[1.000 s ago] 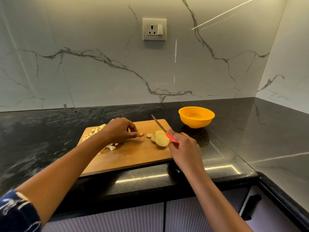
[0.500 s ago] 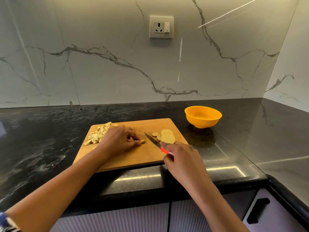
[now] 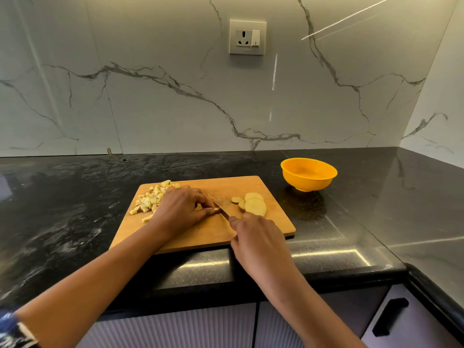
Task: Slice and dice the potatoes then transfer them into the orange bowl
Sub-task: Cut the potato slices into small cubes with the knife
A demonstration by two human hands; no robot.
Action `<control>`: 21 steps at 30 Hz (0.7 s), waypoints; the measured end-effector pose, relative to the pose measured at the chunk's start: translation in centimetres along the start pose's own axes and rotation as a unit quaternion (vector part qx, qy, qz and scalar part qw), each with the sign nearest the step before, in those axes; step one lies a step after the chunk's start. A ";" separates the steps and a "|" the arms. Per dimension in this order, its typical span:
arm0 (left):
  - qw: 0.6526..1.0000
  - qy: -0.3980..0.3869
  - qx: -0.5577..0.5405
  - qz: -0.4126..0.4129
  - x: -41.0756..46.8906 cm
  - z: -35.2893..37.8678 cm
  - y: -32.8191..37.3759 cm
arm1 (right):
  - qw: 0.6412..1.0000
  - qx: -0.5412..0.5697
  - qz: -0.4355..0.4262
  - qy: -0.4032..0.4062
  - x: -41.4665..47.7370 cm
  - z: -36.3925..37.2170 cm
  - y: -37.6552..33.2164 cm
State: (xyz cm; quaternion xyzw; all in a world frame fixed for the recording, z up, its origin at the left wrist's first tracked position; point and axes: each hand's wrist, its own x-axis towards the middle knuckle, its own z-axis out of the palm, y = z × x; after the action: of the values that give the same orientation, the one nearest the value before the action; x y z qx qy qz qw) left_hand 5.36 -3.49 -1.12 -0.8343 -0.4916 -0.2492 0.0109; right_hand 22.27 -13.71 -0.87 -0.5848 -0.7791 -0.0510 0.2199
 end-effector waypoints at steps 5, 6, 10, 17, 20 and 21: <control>1.000 0.004 0.025 -0.014 -0.1 0.2 -0.1 | 1.000 0.028 0.002 0.011 -1.9 -0.2 -0.1; 1.000 0.001 0.021 -0.015 -0.1 0.3 -0.1 | 0.999 0.033 0.004 0.018 -2.2 -0.4 0.1; 1.000 -0.005 0.009 -0.017 -0.2 0.1 -0.1 | 0.998 0.051 0.013 0.034 -1.9 -0.7 0.3; 1.000 -0.002 0.014 -0.020 0.0 0.4 -0.3 | 1.000 0.024 0.009 0.013 -1.2 -0.2 -0.4; 1.000 0.006 0.023 -0.018 -0.1 0.4 -0.2 | 1.000 -0.003 -0.001 -0.009 -0.5 0.4 -1.2; 0.999 0.011 0.029 -0.019 -0.1 0.4 -0.2 | 1.000 -0.003 -0.005 -0.011 -0.4 0.7 -1.4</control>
State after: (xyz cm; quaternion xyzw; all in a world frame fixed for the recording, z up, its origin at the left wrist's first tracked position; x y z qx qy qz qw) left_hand 5.32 -3.37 -1.58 -0.8216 -0.5140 -0.2439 0.0363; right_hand 20.88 -14.30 -1.40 -0.5822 -0.7843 -0.0481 0.2088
